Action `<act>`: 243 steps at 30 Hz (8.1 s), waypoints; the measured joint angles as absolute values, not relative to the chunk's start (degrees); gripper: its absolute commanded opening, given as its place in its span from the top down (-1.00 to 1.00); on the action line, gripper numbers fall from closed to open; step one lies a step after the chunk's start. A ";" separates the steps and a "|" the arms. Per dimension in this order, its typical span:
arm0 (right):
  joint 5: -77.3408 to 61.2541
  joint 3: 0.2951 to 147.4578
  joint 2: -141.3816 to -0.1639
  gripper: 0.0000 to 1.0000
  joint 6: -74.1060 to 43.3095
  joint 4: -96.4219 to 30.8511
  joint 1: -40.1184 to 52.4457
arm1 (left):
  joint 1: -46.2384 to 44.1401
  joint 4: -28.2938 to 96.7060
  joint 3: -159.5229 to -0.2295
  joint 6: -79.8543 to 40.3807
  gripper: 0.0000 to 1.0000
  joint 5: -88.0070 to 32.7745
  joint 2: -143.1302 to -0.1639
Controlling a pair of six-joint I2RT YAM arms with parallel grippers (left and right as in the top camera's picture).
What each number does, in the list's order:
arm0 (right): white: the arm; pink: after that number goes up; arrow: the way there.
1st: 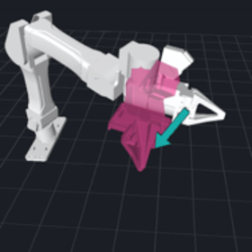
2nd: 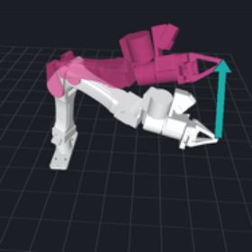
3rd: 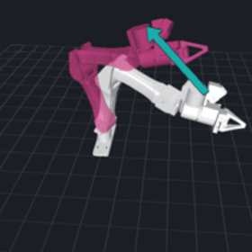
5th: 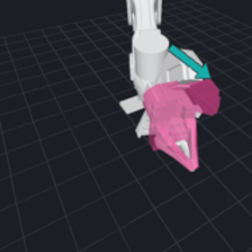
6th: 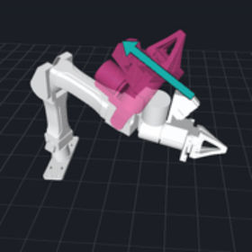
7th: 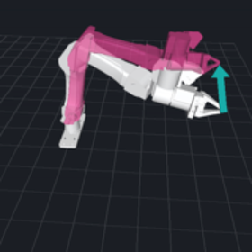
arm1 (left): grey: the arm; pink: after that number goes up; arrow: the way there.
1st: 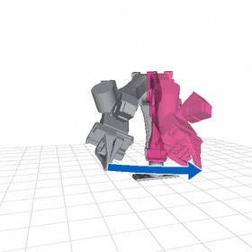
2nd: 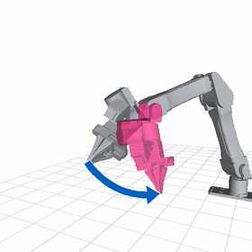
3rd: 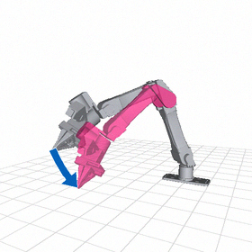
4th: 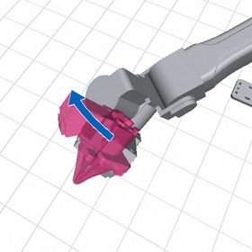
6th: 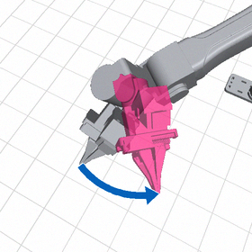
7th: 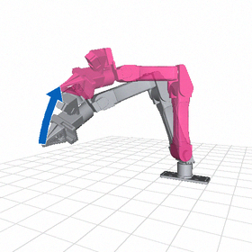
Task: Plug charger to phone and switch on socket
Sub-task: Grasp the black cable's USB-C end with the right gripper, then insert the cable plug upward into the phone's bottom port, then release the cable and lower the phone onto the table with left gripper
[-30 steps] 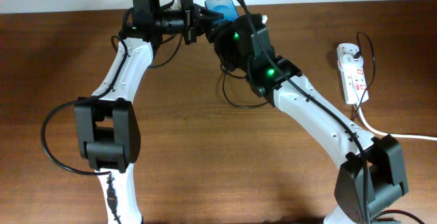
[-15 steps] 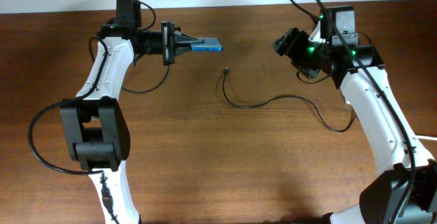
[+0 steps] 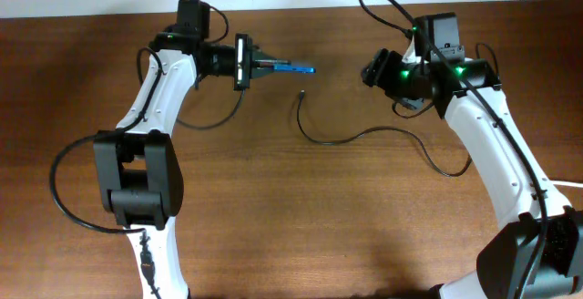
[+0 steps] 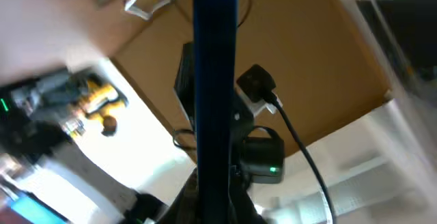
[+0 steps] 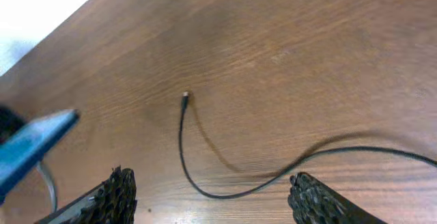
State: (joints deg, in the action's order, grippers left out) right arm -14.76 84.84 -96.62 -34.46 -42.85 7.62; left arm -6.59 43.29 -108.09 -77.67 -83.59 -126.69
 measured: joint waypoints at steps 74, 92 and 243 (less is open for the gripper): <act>-59.44 68.75 -83.64 0.92 -12.27 -34.89 4.23 | -4.82 17.87 -108.12 -43.70 1.00 -87.83 -126.69; -52.95 63.24 -88.36 0.92 -43.38 -2.00 13.69 | -9.08 -2.37 -108.16 -70.70 1.00 -74.94 -126.69; -40.05 73.84 -87.57 -0.93 -18.55 -38.09 -3.07 | -10.90 34.65 -103.88 -26.68 1.00 -62.92 -126.69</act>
